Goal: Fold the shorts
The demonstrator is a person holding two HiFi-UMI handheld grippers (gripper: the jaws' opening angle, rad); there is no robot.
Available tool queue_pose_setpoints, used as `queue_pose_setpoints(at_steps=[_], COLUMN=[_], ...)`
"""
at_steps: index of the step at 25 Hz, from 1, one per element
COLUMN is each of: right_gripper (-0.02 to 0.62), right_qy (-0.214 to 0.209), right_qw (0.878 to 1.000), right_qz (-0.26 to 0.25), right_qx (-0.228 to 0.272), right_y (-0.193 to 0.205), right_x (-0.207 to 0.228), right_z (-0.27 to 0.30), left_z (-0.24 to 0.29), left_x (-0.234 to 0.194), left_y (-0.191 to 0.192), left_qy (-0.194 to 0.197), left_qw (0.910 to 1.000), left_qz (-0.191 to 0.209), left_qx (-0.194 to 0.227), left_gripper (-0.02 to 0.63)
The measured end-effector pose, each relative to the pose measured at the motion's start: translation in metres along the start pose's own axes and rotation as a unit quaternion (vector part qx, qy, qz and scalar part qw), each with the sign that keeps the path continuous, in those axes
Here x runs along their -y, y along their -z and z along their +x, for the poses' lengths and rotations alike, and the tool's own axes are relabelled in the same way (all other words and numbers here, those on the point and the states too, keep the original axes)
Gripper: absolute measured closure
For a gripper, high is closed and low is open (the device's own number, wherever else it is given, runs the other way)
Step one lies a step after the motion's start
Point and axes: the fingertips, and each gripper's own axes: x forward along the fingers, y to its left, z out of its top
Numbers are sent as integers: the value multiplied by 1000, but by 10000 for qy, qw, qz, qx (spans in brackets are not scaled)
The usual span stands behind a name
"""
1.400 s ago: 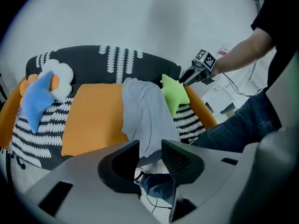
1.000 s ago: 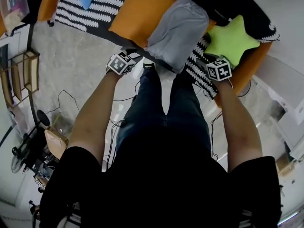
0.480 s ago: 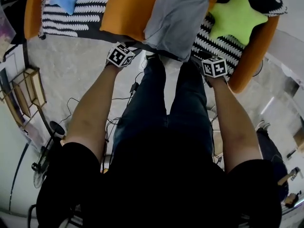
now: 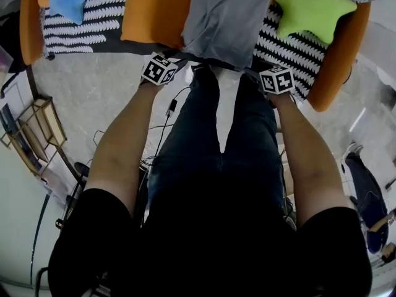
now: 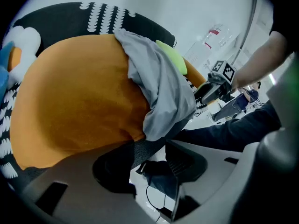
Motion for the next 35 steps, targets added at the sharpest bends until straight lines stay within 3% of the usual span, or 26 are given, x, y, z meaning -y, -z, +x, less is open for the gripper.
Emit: queue_pose_setpoints(at_steps=[6, 12, 15, 17, 19, 24, 35], right_gripper=[348, 357, 387, 442, 499, 530, 565], right_qy=[13, 41, 32, -30, -150, -429, -627], right_qw=[9995, 9984, 9973, 9965, 9956, 9906, 9865], right_qz=[303, 568, 735, 830, 922, 1277, 1508], right_qx=[72, 62, 66, 39, 63, 227, -97], right_y=[7, 17, 16, 19, 23, 29, 33], right_x=[1, 4, 2, 0, -2, 1, -20], right_z=[19, 39, 45, 46, 47, 44, 19], left_z=[22, 50, 58, 65, 70, 77, 31], left_x=[6, 19, 20, 25, 34, 49, 63], left_y=[-10, -2, 1, 1, 0, -10, -1], left_qy=[145, 429, 512, 558, 635, 756, 1254], left_qw=[9993, 9977, 9971, 9974, 9975, 9960, 9915], left_qz=[-295, -515, -559, -459, -320, -430, -333], left_qx=[190, 41, 4, -43, -57, 208, -2], left_gripper=[385, 379, 379, 382, 431, 582, 588])
